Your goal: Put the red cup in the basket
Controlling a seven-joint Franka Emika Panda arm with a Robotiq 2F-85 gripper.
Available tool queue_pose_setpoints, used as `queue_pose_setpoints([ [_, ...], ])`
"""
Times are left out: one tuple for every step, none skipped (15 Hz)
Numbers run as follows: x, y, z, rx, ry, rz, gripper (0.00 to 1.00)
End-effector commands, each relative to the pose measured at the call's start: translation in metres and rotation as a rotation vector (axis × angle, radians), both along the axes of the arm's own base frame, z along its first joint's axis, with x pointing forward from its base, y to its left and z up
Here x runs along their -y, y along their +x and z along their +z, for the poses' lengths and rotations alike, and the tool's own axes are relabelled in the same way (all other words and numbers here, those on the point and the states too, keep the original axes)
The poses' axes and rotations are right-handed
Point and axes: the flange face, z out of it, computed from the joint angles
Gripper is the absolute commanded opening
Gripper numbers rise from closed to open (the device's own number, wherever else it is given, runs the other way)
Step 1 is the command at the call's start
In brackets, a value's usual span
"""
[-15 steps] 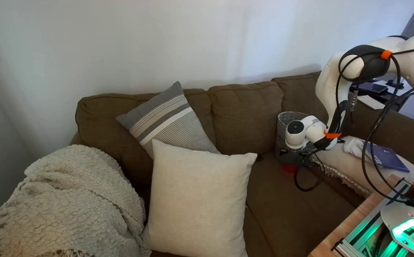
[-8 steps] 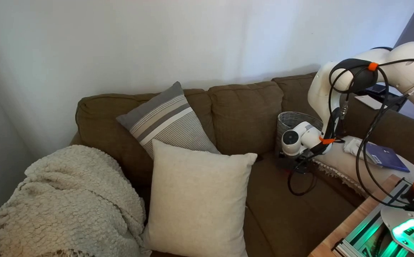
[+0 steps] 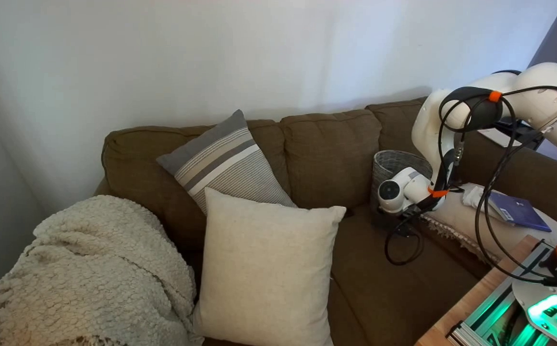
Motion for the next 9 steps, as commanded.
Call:
queue_pose_setpoints([
  [0.005, 0.000, -0.001, 0.034, -0.011, -0.031, 0.45],
  [0.004, 0.000, 0.007, 0.042, -0.002, -0.036, 0.45],
  [-0.001, -0.004, 0.022, 0.035, 0.037, -0.021, 0.45],
  [-0.007, -0.006, 0.037, 0.036, 0.076, 0.005, 0.45],
  [-0.020, -0.009, 0.059, 0.036, 0.128, 0.065, 0.45],
  [-0.031, -0.010, 0.079, 0.039, 0.175, 0.118, 0.45],
  [-0.034, 0.007, 0.104, 0.058, 0.205, 0.179, 0.45],
  [-0.037, 0.007, 0.124, 0.061, 0.244, 0.230, 0.45],
  [-0.039, 0.007, 0.146, 0.065, 0.285, 0.279, 0.45],
])
